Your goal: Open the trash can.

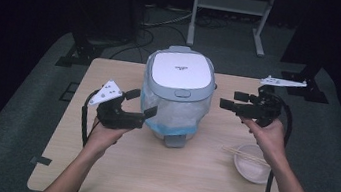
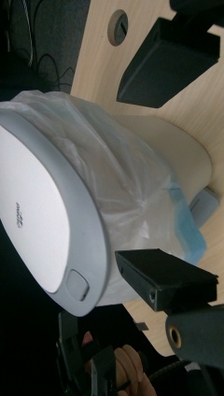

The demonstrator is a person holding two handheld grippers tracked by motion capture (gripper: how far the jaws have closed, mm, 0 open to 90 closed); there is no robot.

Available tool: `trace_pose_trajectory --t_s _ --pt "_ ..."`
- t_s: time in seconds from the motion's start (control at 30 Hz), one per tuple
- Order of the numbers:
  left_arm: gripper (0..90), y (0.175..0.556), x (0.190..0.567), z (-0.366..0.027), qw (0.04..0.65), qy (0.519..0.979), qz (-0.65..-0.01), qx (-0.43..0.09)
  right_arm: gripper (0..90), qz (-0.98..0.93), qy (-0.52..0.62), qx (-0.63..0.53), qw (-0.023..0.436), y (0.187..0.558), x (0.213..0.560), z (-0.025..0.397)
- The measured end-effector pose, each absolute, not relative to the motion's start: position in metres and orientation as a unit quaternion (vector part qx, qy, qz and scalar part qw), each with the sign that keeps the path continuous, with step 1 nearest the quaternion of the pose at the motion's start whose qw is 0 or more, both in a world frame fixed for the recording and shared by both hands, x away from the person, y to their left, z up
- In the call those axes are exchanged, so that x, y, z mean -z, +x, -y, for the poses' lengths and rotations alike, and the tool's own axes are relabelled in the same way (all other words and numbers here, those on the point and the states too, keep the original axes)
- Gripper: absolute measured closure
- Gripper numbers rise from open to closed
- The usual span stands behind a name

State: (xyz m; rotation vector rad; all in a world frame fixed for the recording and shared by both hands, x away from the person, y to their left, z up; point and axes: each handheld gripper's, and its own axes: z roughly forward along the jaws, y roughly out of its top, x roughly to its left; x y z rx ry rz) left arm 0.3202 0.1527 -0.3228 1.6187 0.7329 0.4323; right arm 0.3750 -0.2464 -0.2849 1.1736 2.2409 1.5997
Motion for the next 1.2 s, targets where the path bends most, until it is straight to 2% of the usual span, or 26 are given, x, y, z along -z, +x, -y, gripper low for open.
trace_pose_trajectory --t_s 0.33,0.57,0.83,1.03,1.2 --pt "14.8 0.307 0.342 -0.149 0.591 0.722 -0.313 -0.176 18.3 -0.762 0.38 -0.519 0.081 0.363 0.296 0.25" --pt "21.6 0.3 0.357 -0.14 0.59 0.732 -0.298 -0.162 18.3 -0.765 0.379 -0.514 0.081 0.356 0.306 0.257" --pt "23.7 0.296 0.375 -0.127 0.576 0.756 -0.28 -0.137 18.3 -0.766 0.379 -0.512 0.081 0.349 0.315 0.264" --pt "34.0 0.295 0.386 -0.121 0.574 0.768 -0.259 -0.112 18.1 -0.767 0.38 -0.51 0.082 0.345 0.321 0.267" --pt "35.0 0.295 0.396 -0.113 0.566 0.776 -0.256 -0.111 18.1 -0.765 0.385 -0.51 0.084 0.343 0.325 0.271"
